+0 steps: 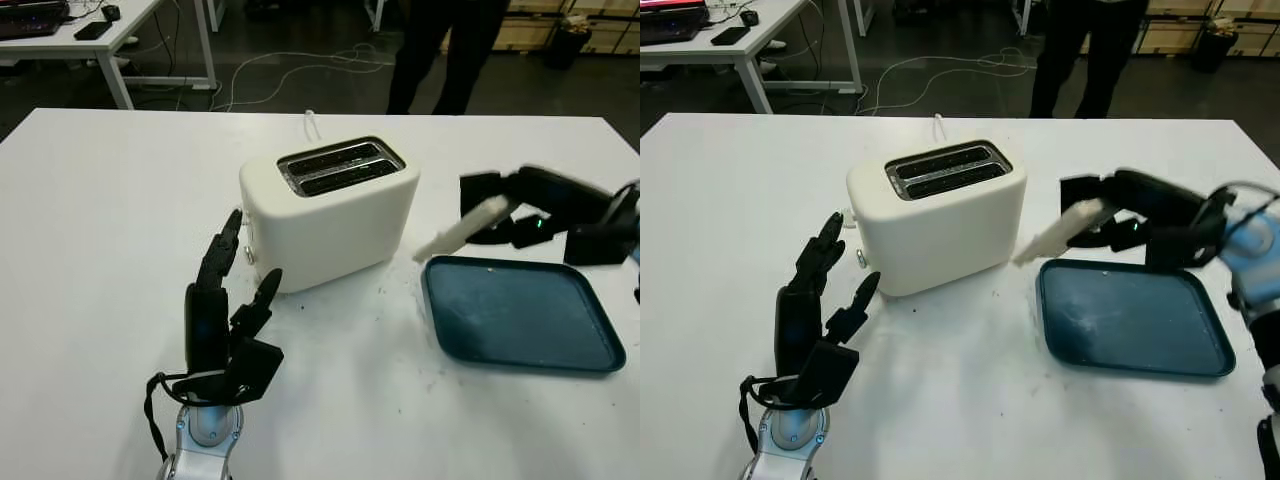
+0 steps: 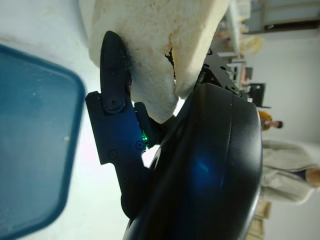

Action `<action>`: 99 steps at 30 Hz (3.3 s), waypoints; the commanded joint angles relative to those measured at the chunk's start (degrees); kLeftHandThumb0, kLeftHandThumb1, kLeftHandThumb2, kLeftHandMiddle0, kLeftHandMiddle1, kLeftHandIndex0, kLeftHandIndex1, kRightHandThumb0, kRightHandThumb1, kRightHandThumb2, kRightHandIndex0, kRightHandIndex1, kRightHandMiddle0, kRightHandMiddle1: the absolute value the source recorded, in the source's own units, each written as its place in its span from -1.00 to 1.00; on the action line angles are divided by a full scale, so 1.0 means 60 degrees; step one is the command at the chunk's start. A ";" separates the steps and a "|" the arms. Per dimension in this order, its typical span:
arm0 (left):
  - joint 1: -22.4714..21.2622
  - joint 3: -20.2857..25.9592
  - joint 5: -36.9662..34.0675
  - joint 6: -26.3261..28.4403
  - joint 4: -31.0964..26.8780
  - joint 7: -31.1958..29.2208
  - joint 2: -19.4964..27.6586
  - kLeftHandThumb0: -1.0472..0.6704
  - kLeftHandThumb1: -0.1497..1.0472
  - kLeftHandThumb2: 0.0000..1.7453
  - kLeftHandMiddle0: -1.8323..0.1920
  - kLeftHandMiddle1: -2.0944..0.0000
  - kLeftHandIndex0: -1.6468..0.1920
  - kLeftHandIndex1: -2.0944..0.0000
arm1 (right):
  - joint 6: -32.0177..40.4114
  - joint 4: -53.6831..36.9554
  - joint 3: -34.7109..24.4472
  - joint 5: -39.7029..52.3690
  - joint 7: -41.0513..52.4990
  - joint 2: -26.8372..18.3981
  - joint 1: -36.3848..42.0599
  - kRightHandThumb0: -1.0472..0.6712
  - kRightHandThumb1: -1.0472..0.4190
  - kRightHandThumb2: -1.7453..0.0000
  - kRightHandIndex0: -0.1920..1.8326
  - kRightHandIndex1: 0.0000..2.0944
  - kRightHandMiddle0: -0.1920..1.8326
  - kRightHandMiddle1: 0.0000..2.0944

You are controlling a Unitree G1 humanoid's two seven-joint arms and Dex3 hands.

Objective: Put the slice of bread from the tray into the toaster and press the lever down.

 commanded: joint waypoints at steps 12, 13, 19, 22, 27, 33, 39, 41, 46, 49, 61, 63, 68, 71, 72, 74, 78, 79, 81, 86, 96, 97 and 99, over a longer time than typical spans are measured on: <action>-0.0049 -0.0106 0.0118 -0.0044 0.0190 0.0011 -0.0180 -0.41 0.79 -0.70 0.66 0.50 0.47 1.00 | 0.3980 -0.0092 0.0488 -0.1861 0.1131 0.0977 -0.4673 -0.23 -0.83 0.49 0.15 0.67 -0.16 0.67; -0.0039 -0.0108 0.0114 -0.0049 0.0183 0.0013 -0.0183 -0.40 0.79 -0.71 0.66 0.50 0.47 1.00 | 0.3767 0.0145 0.0553 -0.2036 0.1094 0.1138 -0.4919 -0.22 -0.83 0.50 0.15 0.67 -0.15 0.67; 0.0017 -0.0073 0.0063 -0.0207 0.0216 0.0074 -0.0193 -0.40 0.79 -0.70 0.67 0.50 0.48 1.00 | 0.4452 0.0767 0.1135 -0.3150 0.1151 0.2123 -0.6348 -0.13 -0.83 0.56 0.07 0.67 -0.20 0.67; 0.0019 -0.0052 0.0097 -0.0337 0.0307 0.0174 -0.0196 -0.40 0.79 -0.70 0.67 0.49 0.47 0.99 | 0.4838 0.0653 0.1430 -0.3715 0.1026 0.2585 -0.6694 -0.07 -0.83 0.56 0.05 0.67 -0.22 0.67; -0.0001 -0.0020 0.0059 -0.0387 0.0376 0.0190 -0.0173 -0.38 0.79 -0.70 0.68 0.48 0.47 0.99 | 0.3928 0.2175 0.1734 -0.4097 0.0647 0.3373 -0.7057 -0.13 -0.83 0.58 0.11 0.67 -0.08 0.67; -0.0070 0.0053 -0.0040 -0.0547 0.0524 0.0239 -0.0199 -0.40 0.79 -0.69 0.67 0.47 0.47 0.99 | 0.2896 0.4215 0.1999 -0.4501 0.0164 0.4162 -0.7425 -0.32 -0.83 0.61 0.26 0.67 0.10 0.67; -0.0028 0.0067 -0.0013 -0.0437 0.0426 0.0239 -0.0212 -0.42 0.79 -0.68 0.68 0.47 0.47 1.00 | 0.3086 0.4766 0.2020 -0.4710 0.0116 0.4417 -0.7479 -0.33 -0.83 0.67 0.30 0.67 0.13 0.67; -0.0050 0.0093 -0.0010 -0.0466 0.0427 0.0237 -0.0185 -0.41 0.79 -0.68 0.69 0.47 0.48 1.00 | 0.3044 0.4864 0.1982 -0.4702 0.0177 0.4395 -0.7476 -0.34 -0.83 0.66 0.29 0.67 0.13 0.67; -0.0094 0.0142 0.0037 -0.0411 0.0385 0.0215 -0.0160 -0.41 0.79 -0.68 0.68 0.47 0.46 0.99 | 0.2703 0.5204 0.1976 -0.4700 0.0193 0.4318 -0.7415 -0.34 -0.83 0.65 0.29 0.67 0.12 0.67; -0.0138 0.0185 0.0056 -0.0409 0.0389 0.0184 -0.0130 -0.42 0.79 -0.68 0.68 0.46 0.46 0.99 | 0.2651 0.5306 0.1953 -0.4701 0.0194 0.4286 -0.7451 -0.32 -0.83 0.65 0.27 0.67 0.09 0.67; -0.0364 0.0225 0.0185 -0.0344 0.0470 0.0142 -0.0125 -0.43 0.79 -0.69 0.67 0.43 0.44 0.99 | 0.2876 0.5388 0.1868 -0.4697 0.0563 0.4101 -0.7652 -0.33 -0.83 0.64 0.22 0.67 0.05 0.67; -0.0364 0.0223 0.0161 -0.0315 0.0457 0.0111 -0.0150 -0.43 0.79 -0.69 0.67 0.43 0.45 0.99 | 0.2784 0.5374 0.1940 -0.4770 0.0526 0.4086 -0.7589 -0.34 -0.83 0.64 0.23 0.67 0.05 0.67; -0.0300 0.0206 0.0169 -0.0295 0.0388 0.0084 -0.0145 -0.42 0.79 -0.70 0.69 0.42 0.45 0.99 | 0.2650 0.5292 0.2028 -0.4830 0.0540 0.4082 -0.7475 -0.34 -0.83 0.65 0.21 0.67 0.00 0.67; -0.0244 0.0177 0.0204 -0.0248 0.0321 0.0073 -0.0152 -0.42 0.79 -0.70 0.69 0.41 0.45 0.99 | 0.2648 0.5297 0.2108 -0.4885 0.0606 0.4125 -0.7462 -0.36 -0.83 0.65 0.22 0.67 0.01 0.67; -0.0220 0.0168 0.0204 -0.0204 0.0286 0.0058 -0.0160 -0.42 0.79 -0.70 0.69 0.41 0.45 0.99 | 0.2631 0.5312 0.2140 -0.4908 0.0618 0.4141 -0.7455 -0.37 -0.83 0.66 0.22 0.67 0.02 0.67; -0.0199 0.0152 0.0228 -0.0172 0.0253 0.0071 -0.0172 -0.42 0.79 -0.70 0.70 0.41 0.45 0.99 | 0.2680 0.5340 0.2175 -0.4928 0.0701 0.4186 -0.7447 -0.37 -0.83 0.67 0.24 0.67 0.04 0.67; -0.0180 0.0130 0.0286 -0.0125 0.0228 0.0052 -0.0128 -0.43 0.79 -0.69 0.70 0.41 0.45 0.99 | 0.2580 0.5341 0.2279 -0.4982 0.0892 0.4183 -0.7430 -0.36 -0.83 0.65 0.26 0.67 0.04 0.67; -0.0176 0.0128 0.0289 -0.0135 0.0234 0.0059 -0.0125 -0.43 0.79 -0.69 0.70 0.41 0.46 0.99 | 0.2633 0.5328 0.2316 -0.5016 0.0890 0.4186 -0.7429 -0.35 -0.83 0.66 0.25 0.67 0.03 0.67; -0.0175 0.0126 0.0298 -0.0150 0.0249 0.0078 -0.0128 -0.42 0.79 -0.70 0.70 0.40 0.45 0.99 | 0.2655 0.5309 0.2328 -0.5053 0.0902 0.4191 -0.7408 -0.35 -0.83 0.68 0.25 0.67 0.00 0.67; -0.0170 0.0096 0.0237 -0.0195 0.0313 0.0122 -0.0202 -0.42 0.79 -0.70 0.70 0.40 0.45 0.99 | 0.2570 0.5188 0.2385 -0.5101 0.1134 0.4155 -0.7328 -0.35 -0.83 0.66 0.28 0.67 -0.03 0.67; -0.0178 0.0040 0.0243 -0.0243 0.0380 0.0204 -0.0231 -0.41 0.79 -0.69 0.71 0.39 0.46 1.00 | 0.2319 0.5051 0.2422 -0.5097 0.1566 0.4131 -0.7188 -0.33 -0.83 0.67 0.26 0.67 -0.05 0.67; -0.0174 0.0029 0.0252 -0.0228 0.0378 0.0210 -0.0236 -0.41 0.79 -0.69 0.71 0.39 0.46 1.00 | 0.2356 0.5052 0.2444 -0.5132 0.1564 0.4135 -0.7185 -0.33 -0.83 0.67 0.25 0.67 -0.05 0.67; -0.0172 0.0012 0.0260 -0.0224 0.0379 0.0223 -0.0246 -0.42 0.79 -0.68 0.71 0.40 0.46 1.00 | 0.2617 0.5002 0.2525 -0.5249 0.1537 0.4187 -0.7184 -0.34 -0.83 0.67 0.24 0.67 -0.06 0.67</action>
